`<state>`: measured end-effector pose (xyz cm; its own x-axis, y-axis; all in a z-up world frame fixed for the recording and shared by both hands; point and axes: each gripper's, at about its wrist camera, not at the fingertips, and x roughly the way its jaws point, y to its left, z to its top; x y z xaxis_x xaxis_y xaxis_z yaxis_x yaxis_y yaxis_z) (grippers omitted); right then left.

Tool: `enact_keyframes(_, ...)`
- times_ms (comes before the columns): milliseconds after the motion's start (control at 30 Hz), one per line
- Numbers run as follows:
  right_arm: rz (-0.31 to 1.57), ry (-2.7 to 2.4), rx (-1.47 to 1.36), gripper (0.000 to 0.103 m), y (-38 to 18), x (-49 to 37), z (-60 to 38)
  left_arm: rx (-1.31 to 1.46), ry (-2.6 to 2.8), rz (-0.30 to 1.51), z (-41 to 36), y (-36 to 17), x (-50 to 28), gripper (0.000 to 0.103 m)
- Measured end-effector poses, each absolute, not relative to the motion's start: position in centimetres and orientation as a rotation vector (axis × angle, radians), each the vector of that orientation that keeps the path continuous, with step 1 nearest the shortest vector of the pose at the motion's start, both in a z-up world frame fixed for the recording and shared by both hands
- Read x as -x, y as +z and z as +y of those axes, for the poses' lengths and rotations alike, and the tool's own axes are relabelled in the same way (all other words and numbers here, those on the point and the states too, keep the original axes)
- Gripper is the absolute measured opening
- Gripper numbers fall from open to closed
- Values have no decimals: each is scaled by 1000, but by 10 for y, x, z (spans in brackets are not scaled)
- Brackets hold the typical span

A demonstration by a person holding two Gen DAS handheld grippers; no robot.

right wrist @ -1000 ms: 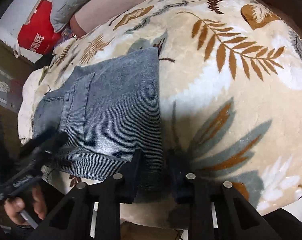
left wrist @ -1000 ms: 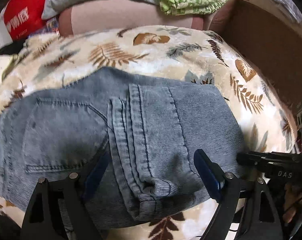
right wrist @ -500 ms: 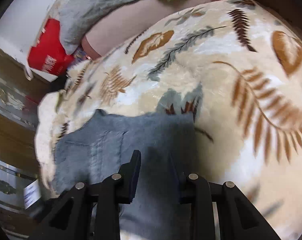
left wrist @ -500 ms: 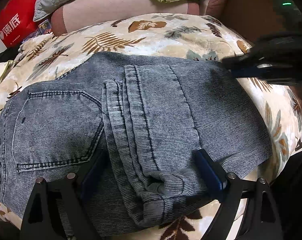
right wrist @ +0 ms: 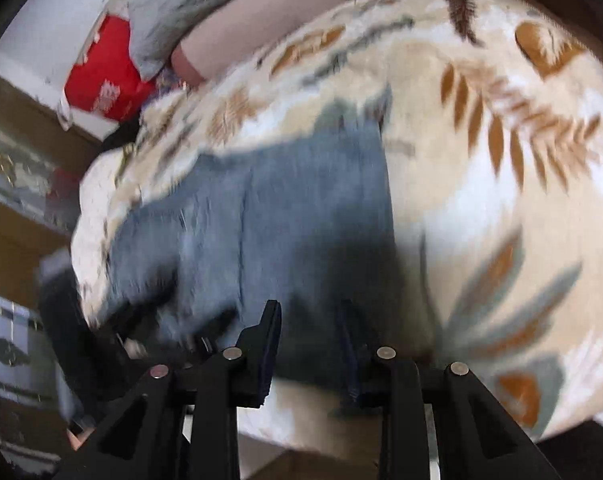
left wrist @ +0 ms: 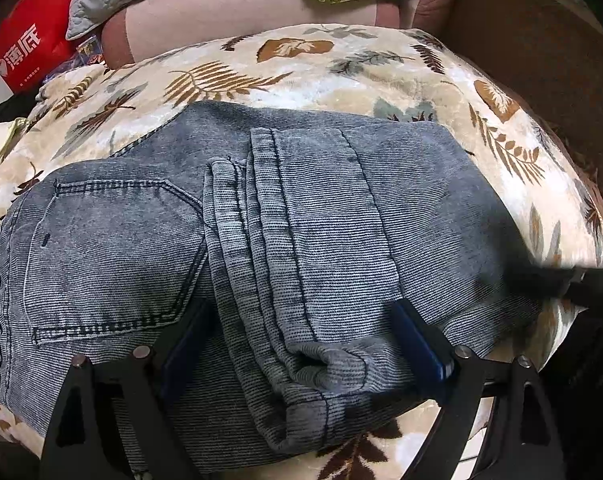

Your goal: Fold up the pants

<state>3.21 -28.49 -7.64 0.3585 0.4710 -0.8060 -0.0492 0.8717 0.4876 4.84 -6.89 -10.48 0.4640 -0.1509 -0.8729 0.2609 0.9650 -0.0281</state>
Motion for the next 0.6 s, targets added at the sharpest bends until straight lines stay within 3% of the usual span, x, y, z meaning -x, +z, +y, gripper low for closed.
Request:
enact_keyframes(67,1164,354,-406,32,-91,-30,-283,-120,-250,1061,-70,-105,-49,90)
enact_keyframes(233,1088,358,-401,34,-64,-22,-284,-115,-247,1067,-69,-105,-49,90)
enact_keyframes(333,1132,357,-365,57,-82,-24,-280,-116,-240,1070,-70,-106,-50,91)
enact_keyframes(600,968,313,-379,57,-68,-18,-295,23,-187,1046,-38,-82,-45,91)
